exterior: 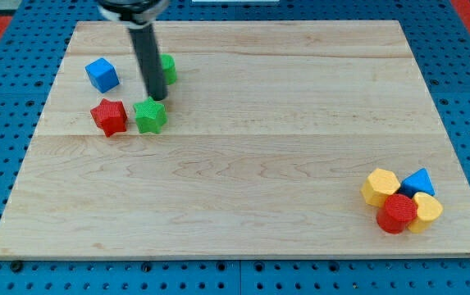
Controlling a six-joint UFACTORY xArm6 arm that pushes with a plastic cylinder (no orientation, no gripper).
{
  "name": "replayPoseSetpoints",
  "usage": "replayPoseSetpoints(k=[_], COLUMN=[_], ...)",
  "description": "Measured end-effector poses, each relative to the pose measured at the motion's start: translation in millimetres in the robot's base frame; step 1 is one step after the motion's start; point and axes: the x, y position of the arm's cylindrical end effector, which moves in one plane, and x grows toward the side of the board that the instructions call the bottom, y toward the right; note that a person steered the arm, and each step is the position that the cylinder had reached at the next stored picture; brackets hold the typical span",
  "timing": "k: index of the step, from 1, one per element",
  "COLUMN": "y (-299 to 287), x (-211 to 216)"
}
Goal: Push the red star and green star to the center left of the board
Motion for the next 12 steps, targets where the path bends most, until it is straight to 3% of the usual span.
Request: replayPoseSetpoints(k=[1,3,5,8,12], y=[27,-45,-33,-128,-135], x=[10,48,30,27,33])
